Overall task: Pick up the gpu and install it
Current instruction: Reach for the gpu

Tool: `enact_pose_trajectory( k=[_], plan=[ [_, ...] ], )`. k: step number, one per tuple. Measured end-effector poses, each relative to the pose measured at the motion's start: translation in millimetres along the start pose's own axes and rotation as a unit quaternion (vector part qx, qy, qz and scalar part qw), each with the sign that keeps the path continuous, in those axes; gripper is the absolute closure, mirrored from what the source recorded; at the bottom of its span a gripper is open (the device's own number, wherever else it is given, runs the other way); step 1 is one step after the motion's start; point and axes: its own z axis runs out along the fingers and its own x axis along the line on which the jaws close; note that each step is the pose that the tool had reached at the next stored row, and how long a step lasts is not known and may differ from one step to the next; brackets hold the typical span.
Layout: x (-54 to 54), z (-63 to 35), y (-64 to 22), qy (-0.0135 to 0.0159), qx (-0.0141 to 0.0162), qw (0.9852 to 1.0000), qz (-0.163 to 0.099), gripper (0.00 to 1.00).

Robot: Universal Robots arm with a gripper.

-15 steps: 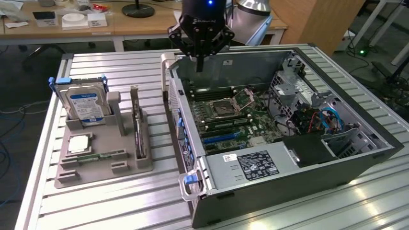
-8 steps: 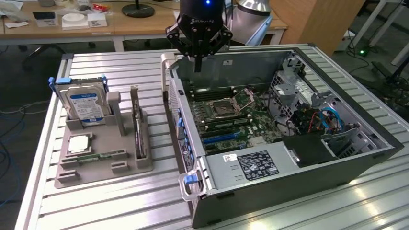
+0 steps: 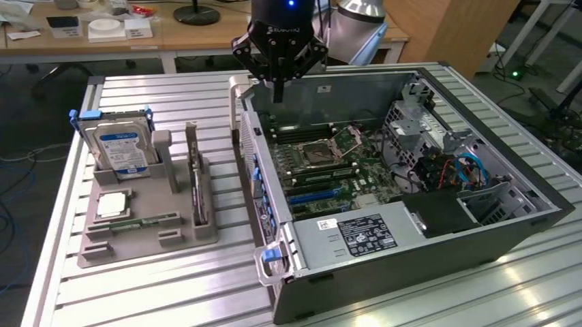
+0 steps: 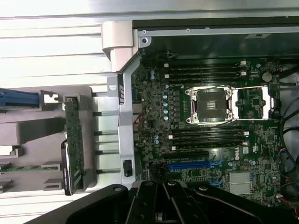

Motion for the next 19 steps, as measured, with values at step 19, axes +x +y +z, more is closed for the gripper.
enact_pose_trajectory(
  k=[19],
  plan=[
    [11.0, -0.3, -0.8, 0.0, 0.0, 1.0, 0.0, 0.89]
  ],
)
